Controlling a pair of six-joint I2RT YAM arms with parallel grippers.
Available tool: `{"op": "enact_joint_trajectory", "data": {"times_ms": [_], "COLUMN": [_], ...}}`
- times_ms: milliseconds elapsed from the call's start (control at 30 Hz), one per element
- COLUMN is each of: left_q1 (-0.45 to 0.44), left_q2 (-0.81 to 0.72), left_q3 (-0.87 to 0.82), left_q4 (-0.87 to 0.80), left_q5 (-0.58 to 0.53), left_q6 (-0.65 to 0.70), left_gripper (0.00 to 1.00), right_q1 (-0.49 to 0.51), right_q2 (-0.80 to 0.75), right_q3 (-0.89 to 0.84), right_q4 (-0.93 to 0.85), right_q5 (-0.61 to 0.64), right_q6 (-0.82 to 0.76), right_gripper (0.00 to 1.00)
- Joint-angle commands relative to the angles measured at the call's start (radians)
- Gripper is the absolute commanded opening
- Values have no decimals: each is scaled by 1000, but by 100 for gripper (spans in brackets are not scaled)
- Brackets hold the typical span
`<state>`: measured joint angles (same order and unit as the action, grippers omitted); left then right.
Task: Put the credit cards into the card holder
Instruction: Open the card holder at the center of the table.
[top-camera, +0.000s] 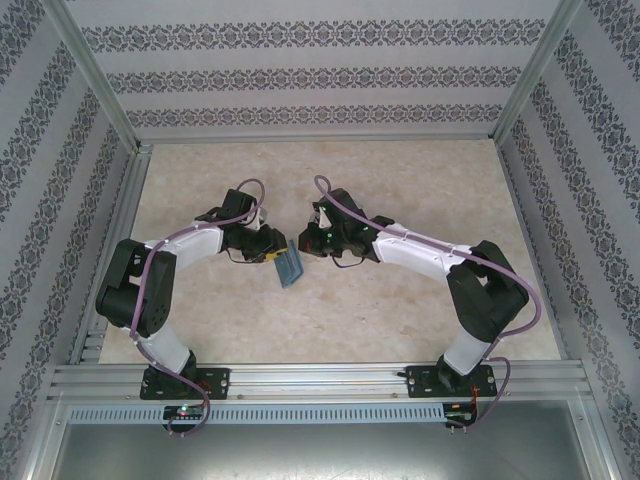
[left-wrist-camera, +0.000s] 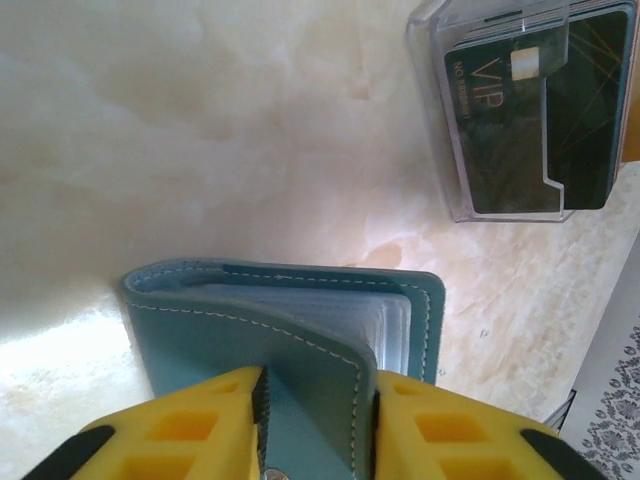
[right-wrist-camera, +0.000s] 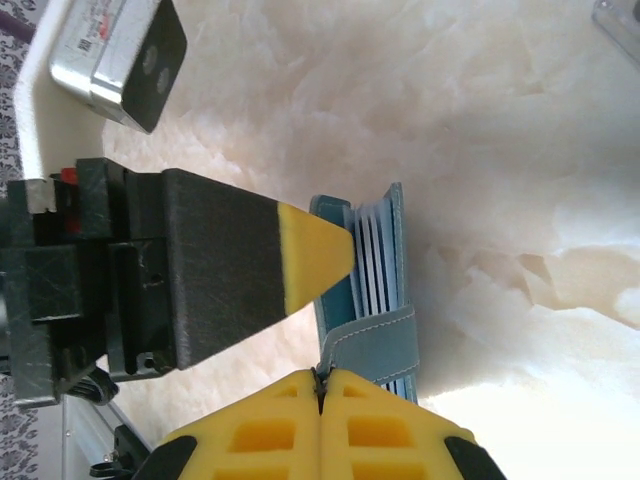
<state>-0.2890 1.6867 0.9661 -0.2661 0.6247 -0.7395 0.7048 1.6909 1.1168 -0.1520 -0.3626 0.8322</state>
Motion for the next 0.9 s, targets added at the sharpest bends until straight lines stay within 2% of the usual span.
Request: {"op": "enact_joint_trajectory", "data": {"times_ms": [0, 133, 367, 633, 867], "left_q1": [-16, -16, -16, -13, 2], "left_q2": [-2, -6, -6, 14, -6], "left_q3": [16, 39, 68, 43, -12], "left_q4": [-31, -52, -61, -64, -52], "left_q5": [-32, -39, -35, -61, -82], "left_q6": [25, 48, 81, 109, 133], "left_gripper": [23, 11, 4, 0, 0], "right_q1": [-6, -27, -59, -91, -97], "right_q2": [-47, -83, -177, -228, -189], "right_q3": [-37, -91, -215, -359, -386], "right_q4": [9, 5, -42, -49, -26], "right_q5": [26, 50, 114, 149, 154], "right_q6": [1, 5, 5, 10, 1], "right_gripper": [0, 0, 0, 0, 0]}}
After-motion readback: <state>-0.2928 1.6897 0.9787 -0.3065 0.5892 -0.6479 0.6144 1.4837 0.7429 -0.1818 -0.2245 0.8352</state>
